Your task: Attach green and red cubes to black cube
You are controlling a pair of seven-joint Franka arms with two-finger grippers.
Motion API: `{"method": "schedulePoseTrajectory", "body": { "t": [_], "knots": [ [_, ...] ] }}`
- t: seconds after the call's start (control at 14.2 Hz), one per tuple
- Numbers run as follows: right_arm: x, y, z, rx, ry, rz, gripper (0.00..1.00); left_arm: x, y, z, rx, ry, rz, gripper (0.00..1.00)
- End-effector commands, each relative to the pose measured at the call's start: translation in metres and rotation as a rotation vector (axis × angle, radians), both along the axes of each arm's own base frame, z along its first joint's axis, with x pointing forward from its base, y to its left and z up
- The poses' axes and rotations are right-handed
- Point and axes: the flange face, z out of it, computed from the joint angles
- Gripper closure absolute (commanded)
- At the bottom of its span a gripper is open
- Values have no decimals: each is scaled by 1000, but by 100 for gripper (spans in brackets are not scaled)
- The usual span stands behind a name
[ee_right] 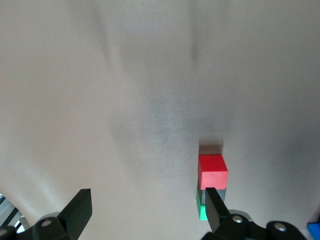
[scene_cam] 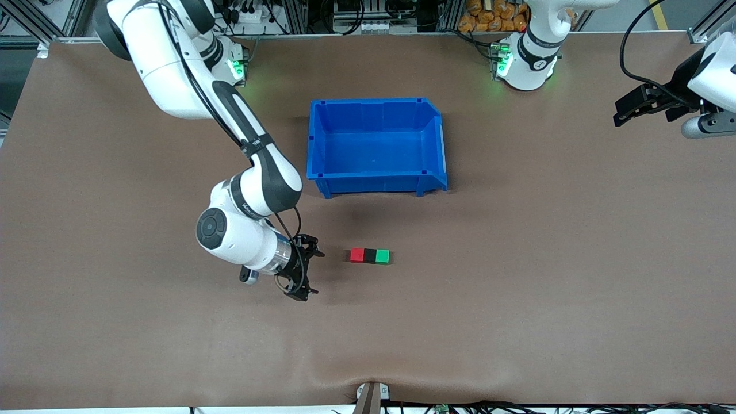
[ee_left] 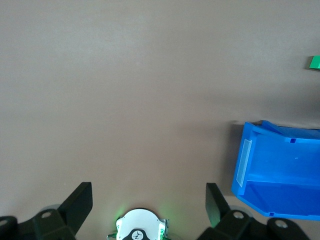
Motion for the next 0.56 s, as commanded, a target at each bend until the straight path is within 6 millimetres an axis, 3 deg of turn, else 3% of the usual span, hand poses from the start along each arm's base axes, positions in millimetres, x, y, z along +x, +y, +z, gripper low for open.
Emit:
{"method": "schedulePoseTrajectory", "body": {
  "t": [0.0,0.49],
  "knots": [
    [-6,-2,15,-45,8,68,0,0,-2,2,2,1,3,0],
    [-14,-9,49,-107,9,189,0,3,-2,-1,1,5,3,0]
  ]
}}
